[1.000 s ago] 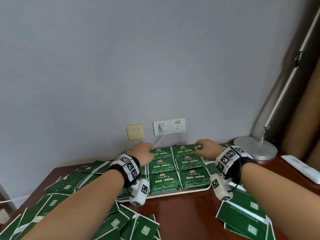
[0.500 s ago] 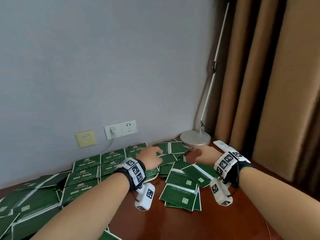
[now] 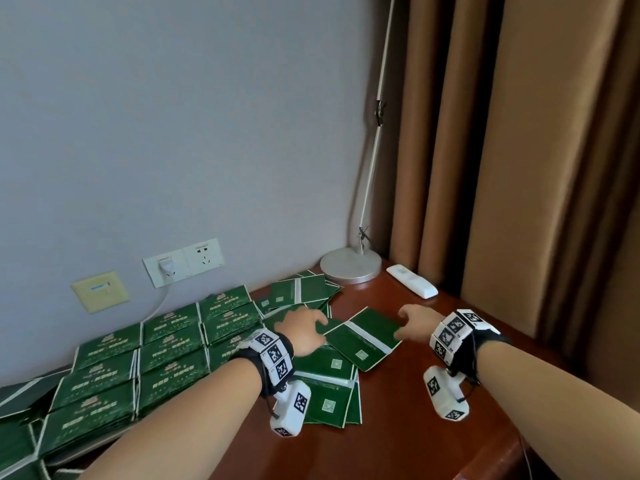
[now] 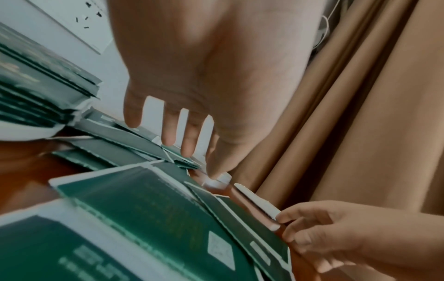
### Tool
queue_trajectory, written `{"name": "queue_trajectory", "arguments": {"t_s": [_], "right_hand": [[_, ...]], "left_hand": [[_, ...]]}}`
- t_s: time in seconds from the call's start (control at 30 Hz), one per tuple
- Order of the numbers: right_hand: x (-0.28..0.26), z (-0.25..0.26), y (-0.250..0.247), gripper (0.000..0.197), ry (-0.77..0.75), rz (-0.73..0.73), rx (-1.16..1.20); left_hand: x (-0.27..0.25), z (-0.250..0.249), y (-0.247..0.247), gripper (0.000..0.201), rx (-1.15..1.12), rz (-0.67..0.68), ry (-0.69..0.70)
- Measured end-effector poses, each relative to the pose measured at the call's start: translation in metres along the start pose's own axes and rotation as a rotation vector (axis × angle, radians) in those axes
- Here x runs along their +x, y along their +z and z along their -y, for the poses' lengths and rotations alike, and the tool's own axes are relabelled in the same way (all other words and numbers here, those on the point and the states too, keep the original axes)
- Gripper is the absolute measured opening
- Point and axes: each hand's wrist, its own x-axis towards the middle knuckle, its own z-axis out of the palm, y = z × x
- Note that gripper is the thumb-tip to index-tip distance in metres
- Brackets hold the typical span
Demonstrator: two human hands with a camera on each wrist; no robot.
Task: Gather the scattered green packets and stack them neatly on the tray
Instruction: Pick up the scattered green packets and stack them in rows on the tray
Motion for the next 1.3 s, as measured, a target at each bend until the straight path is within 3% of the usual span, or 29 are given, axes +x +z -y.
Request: {"name": "queue_trajectory", "arguments": {"t_s": [0.5, 0.73, 0.97, 1.1, 1.2, 1.3], "right_hand": [[0.034, 0.026, 0.013, 0.064, 0.080, 0.022, -0.238], [0.029, 0.021, 0.005, 0.058, 0.094, 0.042, -0.138], [0.019, 0.001, -0.016, 0.025, 0.031, -0.145, 0.004], [0.010, -0.007, -0.029, 0.017, -0.033, -0.234, 0.035], [0.006, -0.010, -0.028, 0.016, -0.093, -0.197, 0.005], [0.000, -0.013, -0.023, 0.016, -0.151, -0.063, 0.004]], "left_hand": [[0.020, 0.024, 0.003, 0.044, 0.068, 0.036, 0.024], [0.022, 0.020, 0.004, 0.047, 0.089, 0.038, 0.025], [0.033, 0.003, 0.002, 0.052, 0.098, 0.047, 0.054], [0.038, -0.006, 0.005, 0.053, 0.120, 0.069, 0.067], [0.039, -0.011, 0.006, 0.054, 0.149, 0.086, 0.076], [0.039, -0.014, 0.006, 0.055, 0.180, 0.108, 0.074]]}}
